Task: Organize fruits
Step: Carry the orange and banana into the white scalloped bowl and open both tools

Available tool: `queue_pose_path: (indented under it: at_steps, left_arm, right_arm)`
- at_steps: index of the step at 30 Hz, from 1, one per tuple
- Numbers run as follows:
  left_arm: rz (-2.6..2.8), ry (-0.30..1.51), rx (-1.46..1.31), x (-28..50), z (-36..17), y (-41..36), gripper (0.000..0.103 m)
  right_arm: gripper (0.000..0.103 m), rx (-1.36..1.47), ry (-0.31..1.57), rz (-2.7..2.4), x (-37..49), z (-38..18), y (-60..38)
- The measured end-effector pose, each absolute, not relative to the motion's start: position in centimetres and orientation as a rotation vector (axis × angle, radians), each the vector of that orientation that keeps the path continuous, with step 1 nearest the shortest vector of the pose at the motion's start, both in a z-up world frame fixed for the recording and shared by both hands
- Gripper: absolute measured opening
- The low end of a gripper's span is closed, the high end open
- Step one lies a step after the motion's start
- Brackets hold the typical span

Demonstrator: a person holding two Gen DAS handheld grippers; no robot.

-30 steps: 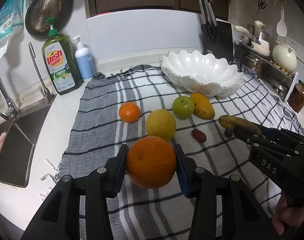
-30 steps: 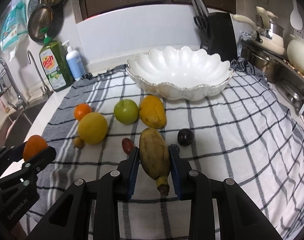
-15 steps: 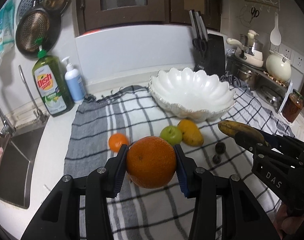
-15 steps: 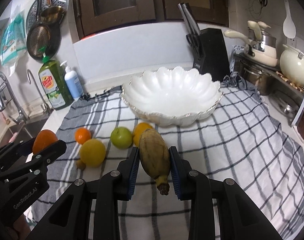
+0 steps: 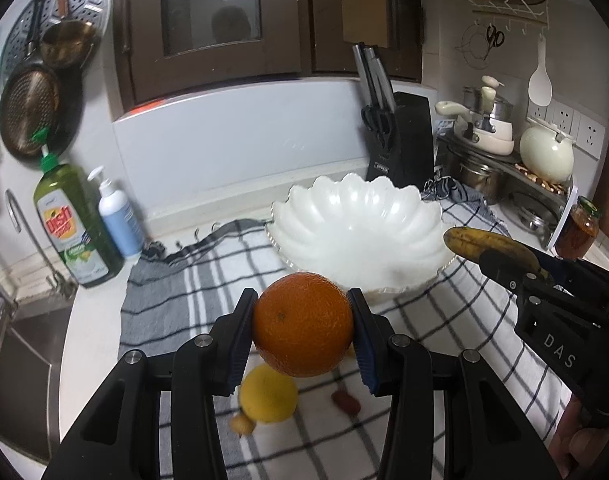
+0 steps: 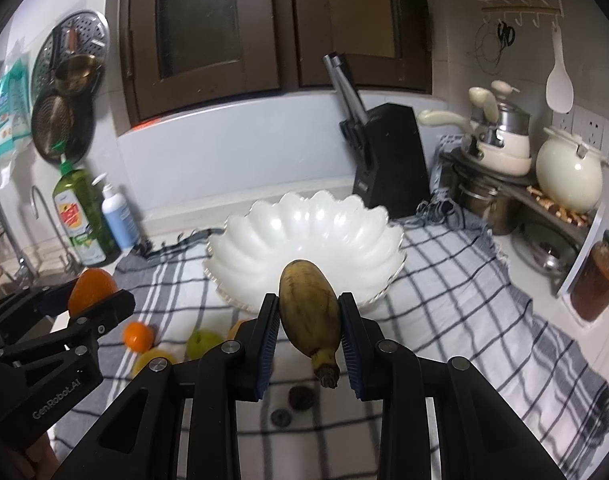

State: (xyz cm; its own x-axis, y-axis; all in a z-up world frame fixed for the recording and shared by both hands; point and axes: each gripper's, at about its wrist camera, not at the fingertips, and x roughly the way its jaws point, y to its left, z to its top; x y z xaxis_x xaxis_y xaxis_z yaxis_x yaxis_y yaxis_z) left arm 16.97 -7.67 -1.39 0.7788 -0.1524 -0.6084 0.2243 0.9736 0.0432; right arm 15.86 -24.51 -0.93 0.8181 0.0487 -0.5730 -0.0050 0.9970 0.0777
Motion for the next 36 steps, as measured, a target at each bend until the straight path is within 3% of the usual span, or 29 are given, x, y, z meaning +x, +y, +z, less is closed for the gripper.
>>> queue_pose_path:
  at_steps: [19, 36]
  left_arm:
    - [-0.241, 0.654, 0.12, 27.4, -1.8, -11.2, 0.045]
    - [-0.244, 0.78, 0.124, 36.0, -8.3, -12.7, 0.045]
  right_arm:
    - [0.031, 0.048, 0.575, -0.07, 24.4, -1.2, -27.6]
    - [0.031, 0.028, 0.66, -0.103, 31.1, -6.3, -28.4]
